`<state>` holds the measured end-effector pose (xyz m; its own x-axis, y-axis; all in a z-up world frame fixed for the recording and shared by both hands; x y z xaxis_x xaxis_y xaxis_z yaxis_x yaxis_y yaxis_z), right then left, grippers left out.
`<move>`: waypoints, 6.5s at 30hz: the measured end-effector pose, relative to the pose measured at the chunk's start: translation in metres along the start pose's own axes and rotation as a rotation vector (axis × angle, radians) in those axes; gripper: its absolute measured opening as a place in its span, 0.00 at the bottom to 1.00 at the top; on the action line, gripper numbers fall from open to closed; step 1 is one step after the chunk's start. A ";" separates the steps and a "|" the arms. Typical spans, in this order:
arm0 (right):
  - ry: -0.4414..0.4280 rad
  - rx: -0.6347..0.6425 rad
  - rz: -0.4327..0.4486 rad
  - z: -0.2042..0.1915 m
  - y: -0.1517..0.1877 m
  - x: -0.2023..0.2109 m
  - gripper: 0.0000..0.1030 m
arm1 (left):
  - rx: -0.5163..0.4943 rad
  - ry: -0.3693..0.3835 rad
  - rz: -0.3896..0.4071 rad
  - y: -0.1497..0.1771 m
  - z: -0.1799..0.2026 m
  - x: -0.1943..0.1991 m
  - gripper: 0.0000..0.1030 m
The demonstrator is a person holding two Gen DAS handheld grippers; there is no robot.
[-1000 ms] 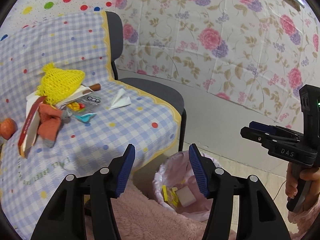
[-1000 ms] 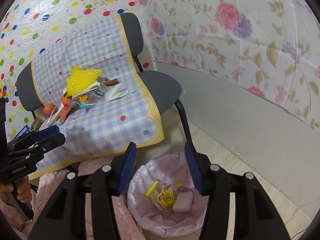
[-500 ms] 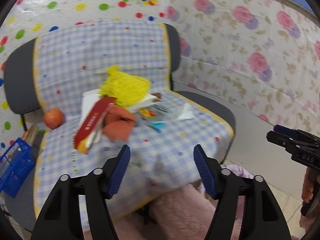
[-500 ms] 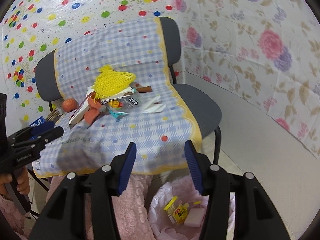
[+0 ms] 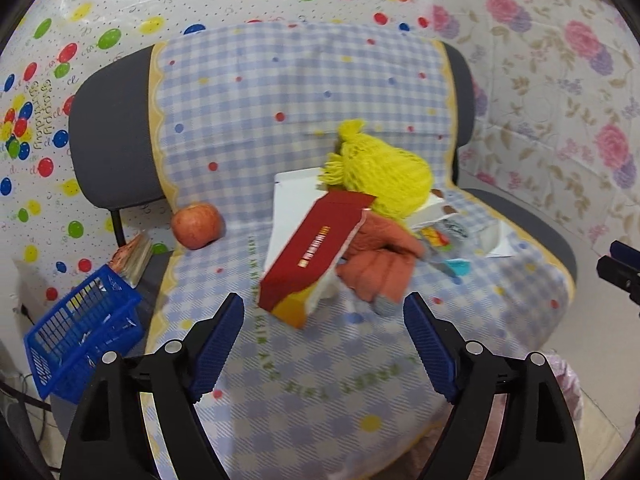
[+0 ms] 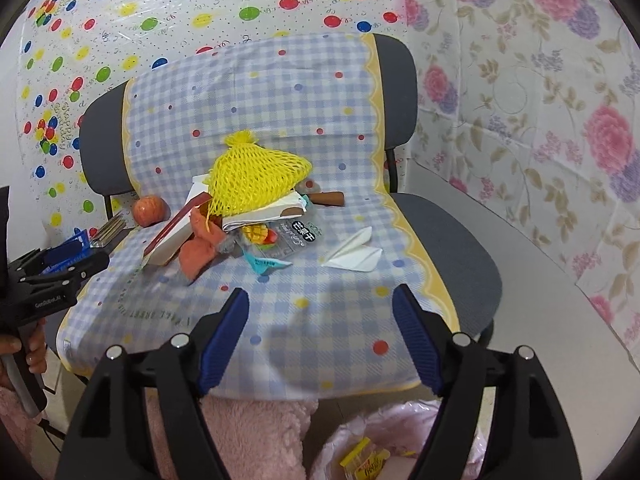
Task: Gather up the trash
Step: 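Move the left gripper back toward the white card on the seat, then grasp the thin white card with the left gripper, then grasp the folded white paper with the right gripper, then carry the white card and paper over the bin and open the left gripper, then open the right gripper to drop the white paper into the bin, then move the left gripper toward the flat white card on the seat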
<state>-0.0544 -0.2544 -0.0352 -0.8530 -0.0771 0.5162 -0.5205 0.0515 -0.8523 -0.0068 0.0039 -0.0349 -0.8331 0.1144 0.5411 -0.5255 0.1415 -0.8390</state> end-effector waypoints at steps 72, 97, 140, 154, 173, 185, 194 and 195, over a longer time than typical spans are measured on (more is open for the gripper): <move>-0.071 -0.172 0.005 0.027 -0.065 -0.090 0.02 | 0.177 0.130 0.017 -0.032 -0.021 0.003 0.00; -0.012 -0.098 0.070 0.018 0.024 0.085 0.02 | -0.133 0.458 -0.028 0.017 0.130 0.089 0.01; 0.172 -0.370 -0.057 0.140 0.157 0.100 0.33 | -0.188 0.609 -0.229 0.092 0.257 0.020 0.63; 0.074 -0.209 0.016 0.074 0.091 0.092 0.33 | -0.154 0.451 -0.084 0.064 0.177 0.050 0.67; -0.070 -0.013 -0.052 -0.027 0.024 -0.011 0.52 | 0.029 0.079 -0.075 0.027 0.011 0.011 0.83; -0.064 -0.005 -0.064 -0.030 -0.015 -0.060 0.71 | 0.160 0.001 -0.160 0.028 -0.049 -0.044 0.88; -0.051 -0.026 -0.094 -0.020 -0.017 -0.081 0.71 | 0.241 0.043 -0.260 0.028 -0.066 -0.111 0.89; -0.049 -0.027 -0.096 -0.018 -0.017 -0.082 0.71 | 0.234 0.044 -0.271 0.028 -0.064 -0.118 0.89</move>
<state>0.0239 -0.2310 -0.0616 -0.7965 -0.1314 0.5902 -0.6012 0.0679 -0.7962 0.0875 0.0577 -0.1186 -0.6523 0.1462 0.7437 -0.7561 -0.0563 -0.6521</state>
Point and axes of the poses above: each gripper's, at about its wrist camera, not at the fingertips, and x roughly against the way its jaws point, z to its right, y to its underside, the point moved 6 cm from there along -x, roughly the way its jaws point
